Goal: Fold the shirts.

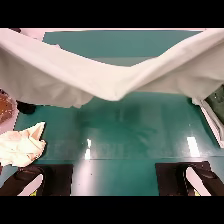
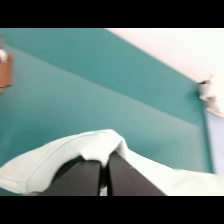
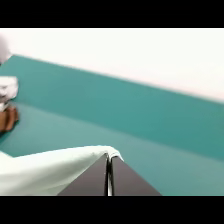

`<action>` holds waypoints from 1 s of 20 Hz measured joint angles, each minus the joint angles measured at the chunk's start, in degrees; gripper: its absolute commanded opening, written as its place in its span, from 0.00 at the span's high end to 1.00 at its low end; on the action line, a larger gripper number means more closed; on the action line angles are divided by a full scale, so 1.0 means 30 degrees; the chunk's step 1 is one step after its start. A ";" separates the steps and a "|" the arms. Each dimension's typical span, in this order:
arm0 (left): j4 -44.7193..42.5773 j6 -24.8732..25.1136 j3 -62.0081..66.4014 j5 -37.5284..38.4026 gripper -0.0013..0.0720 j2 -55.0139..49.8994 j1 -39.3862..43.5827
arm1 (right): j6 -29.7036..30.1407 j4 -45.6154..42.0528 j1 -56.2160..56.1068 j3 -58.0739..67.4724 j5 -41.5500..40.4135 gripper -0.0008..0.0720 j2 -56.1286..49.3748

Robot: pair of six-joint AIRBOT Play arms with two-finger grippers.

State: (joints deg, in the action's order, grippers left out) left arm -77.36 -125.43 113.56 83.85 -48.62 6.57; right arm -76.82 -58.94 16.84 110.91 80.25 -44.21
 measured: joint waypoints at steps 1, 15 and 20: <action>0.0976 -0.0197 0.0532 0.0386 0.94 0.0007 0.0000 | -0.0364 -0.1122 -0.0481 0.0758 0.0015 0.96 0.0131; 0.3330 0.0408 -1.5453 -0.6958 0.94 -0.7417 0.0015 | -0.6171 -0.9049 -0.3147 -0.7468 -0.1035 0.96 -1.0273; 0.6674 0.0466 -1.6466 -1.4105 0.94 -1.0506 0.0015 | -0.6353 -0.6936 -0.1610 -0.8189 -0.4896 0.95 -1.5008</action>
State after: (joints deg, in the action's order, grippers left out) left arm -57.34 -124.03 64.16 41.54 -80.14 6.61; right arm -95.88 -79.75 12.01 86.35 65.56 -89.23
